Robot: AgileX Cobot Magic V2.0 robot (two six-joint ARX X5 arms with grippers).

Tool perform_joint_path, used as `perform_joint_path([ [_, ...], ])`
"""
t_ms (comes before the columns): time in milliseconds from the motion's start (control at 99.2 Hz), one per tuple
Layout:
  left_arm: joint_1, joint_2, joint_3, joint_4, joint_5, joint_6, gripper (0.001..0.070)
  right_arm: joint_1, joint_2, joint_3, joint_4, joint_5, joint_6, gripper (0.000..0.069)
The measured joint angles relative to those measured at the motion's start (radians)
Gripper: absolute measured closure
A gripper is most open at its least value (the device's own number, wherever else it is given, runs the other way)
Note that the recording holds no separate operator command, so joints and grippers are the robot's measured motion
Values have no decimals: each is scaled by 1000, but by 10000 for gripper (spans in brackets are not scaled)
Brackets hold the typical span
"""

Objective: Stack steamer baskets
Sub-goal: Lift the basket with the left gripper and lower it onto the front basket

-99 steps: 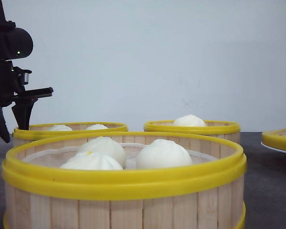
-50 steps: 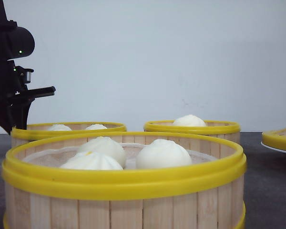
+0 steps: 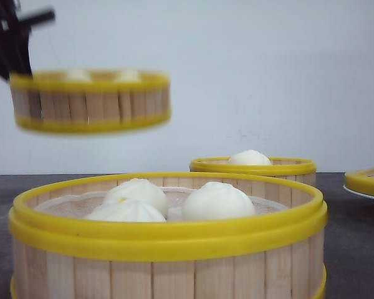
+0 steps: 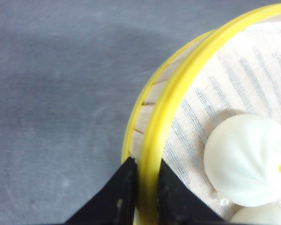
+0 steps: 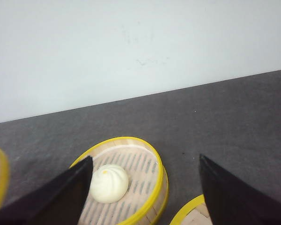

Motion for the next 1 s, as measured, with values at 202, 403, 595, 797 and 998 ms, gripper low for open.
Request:
perform_joint_path([
  [202, 0, -192, 2, -106, 15, 17, 680, 0, 0, 0, -6, 0, 0, 245],
  [403, -14, -314, -6, -229, 15, 43, 680, 0, 0, 0, -6, 0, 0, 245],
  [595, -76, -412, -149, -214, 26, 40, 680, 6, 0, 0, -4, 0, -3, 245],
  [797, -172, -457, -339, -157, 43, 29, 680, 26, 0, 0, -5, 0, -27, 245],
  [998, -283, -436, -384, -80, 44, -6, 680, 31, 0, 0, -5, 0, -32, 245],
])
